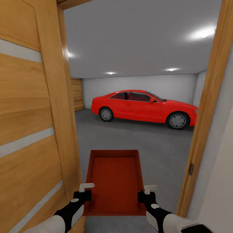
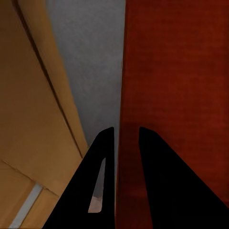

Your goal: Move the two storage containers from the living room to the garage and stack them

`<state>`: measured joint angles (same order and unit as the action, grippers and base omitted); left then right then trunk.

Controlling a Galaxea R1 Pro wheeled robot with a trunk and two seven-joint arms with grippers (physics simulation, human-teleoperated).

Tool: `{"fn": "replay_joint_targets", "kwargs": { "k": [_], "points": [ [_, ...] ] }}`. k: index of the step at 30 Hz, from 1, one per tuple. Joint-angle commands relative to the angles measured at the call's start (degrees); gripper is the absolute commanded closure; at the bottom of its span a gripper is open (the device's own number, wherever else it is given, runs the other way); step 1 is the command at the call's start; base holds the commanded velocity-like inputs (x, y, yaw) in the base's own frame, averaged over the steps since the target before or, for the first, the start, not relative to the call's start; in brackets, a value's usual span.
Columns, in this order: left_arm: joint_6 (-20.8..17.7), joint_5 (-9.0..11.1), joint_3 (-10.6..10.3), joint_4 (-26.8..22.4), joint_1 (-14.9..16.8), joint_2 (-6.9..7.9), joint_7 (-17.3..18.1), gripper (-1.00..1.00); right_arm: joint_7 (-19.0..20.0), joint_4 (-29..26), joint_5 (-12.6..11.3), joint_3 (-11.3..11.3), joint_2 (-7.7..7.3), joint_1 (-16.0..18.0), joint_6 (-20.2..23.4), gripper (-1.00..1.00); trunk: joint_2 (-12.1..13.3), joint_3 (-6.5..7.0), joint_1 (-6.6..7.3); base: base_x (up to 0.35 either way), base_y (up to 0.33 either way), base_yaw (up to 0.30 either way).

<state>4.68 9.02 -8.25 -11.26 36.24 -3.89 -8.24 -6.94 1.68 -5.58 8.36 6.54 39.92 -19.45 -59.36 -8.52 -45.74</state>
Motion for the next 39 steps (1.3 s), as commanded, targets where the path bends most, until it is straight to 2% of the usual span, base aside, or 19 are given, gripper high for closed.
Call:
{"fn": "replay_joint_targets", "kwargs": {
  "k": [1,23,34,39],
  "points": [
    [0.2,2.6,2.6,0.0,0.1,5.74,-0.7,1.00,-0.1,0.1,-1.0,-1.2,-0.05,0.1,-0.4,1.00,-0.1,-0.08,-0.03,0.247,0.234,-0.283],
    [0.2,2.6,2.6,-0.1,0.1,5.65,-0.7,1.00,-0.1,0.1,-1.0,-1.2,-0.07,0.1,-0.4,1.00,-0.1,-0.08,-0.03,0.239,0.217,-0.283],
    [0.2,2.6,2.6,-0.1,0.1,5.65,-0.7,1.00,-0.1,0.1,-1.0,-1.2,-0.07,0.1,-0.4,1.00,-0.1,-0.08,-0.03,0.016,0.012,-0.278],
    [0.2,2.6,2.6,-0.1,0.1,5.70,-0.7,1.00,-0.1,0.1,-1.0,-1.2,-0.08,0.1,-0.3,1.00,-0.1,-0.08,-0.03,0.000,0.000,-0.057]
  ]
}}
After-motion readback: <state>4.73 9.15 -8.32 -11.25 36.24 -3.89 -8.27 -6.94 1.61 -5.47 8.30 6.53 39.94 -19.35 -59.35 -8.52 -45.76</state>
